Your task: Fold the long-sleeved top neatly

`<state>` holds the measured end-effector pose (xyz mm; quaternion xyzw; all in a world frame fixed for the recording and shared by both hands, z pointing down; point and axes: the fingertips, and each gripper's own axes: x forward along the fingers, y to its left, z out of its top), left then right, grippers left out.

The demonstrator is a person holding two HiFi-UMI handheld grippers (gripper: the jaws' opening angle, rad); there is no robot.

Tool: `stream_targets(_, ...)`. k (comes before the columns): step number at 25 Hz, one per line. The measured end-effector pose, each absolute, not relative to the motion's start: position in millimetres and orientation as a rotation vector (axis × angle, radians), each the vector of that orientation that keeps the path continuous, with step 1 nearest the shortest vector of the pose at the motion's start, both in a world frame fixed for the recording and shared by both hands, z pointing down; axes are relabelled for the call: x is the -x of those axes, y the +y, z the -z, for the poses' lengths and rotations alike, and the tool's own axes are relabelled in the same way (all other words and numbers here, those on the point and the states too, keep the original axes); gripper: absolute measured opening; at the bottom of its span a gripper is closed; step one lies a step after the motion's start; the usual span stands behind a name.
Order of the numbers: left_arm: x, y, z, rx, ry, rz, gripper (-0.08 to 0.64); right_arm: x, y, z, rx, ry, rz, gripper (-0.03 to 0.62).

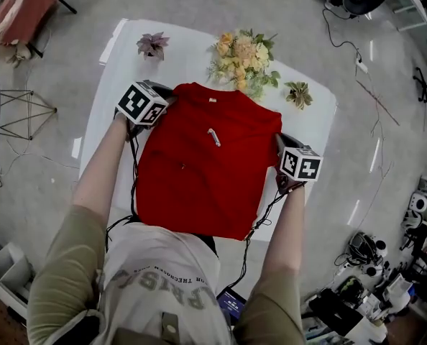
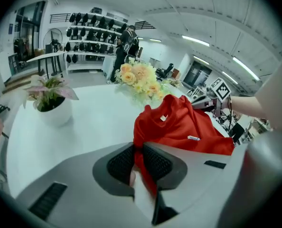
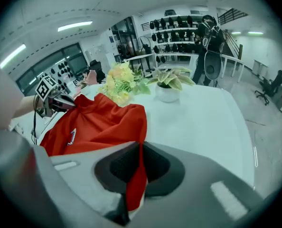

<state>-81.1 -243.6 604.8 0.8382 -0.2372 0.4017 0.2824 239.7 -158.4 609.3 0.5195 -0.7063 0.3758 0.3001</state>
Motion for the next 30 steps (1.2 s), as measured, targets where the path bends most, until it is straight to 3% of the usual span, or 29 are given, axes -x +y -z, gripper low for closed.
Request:
stream_targets(3,81,-245,-604,-2.252,-0.707,-1.103,0.078,-240,-160,-611,-1.400,-1.838,-0.944,0.031)
stream_targets(6,96,-241,-585,-2.268,-0.798,-1.094,0.152,-242,-154,-591,-1.440,-1.887,-0.950,0.129)
stream_targets(8,118,-229,-564,-2.275,-0.872,-1.038,0.169,-241,-140,-565,-1.453,-1.995,-1.009,0.228)
stream_targets(12,160,-167,-525,-2.303,-0.963,-0.952,0.177,-231,-81,-520,-1.355,-2.188,-1.015,0.235)
stream_targets(14,173,-117,-518,-2.311,-0.994,-0.979,0.192,-219,-34,-513,-1.224,-2.224,-0.968,0.333)
stream_targets(21,171,80,-546,-2.277,-0.963,-1.154,0.290,-182,123,-533,-0.851,-2.170,-0.643,0.336)
stream_targets(25,163,176,-569,-2.202,-0.939,-1.297,0.301,-162,194,-541,-0.729,-2.123,-0.469,0.334)
stream_targets(30,163,215,-600,-2.131,-0.994,-1.296,0.301,-138,228,-569,-0.728,-2.030,-0.343,0.333)
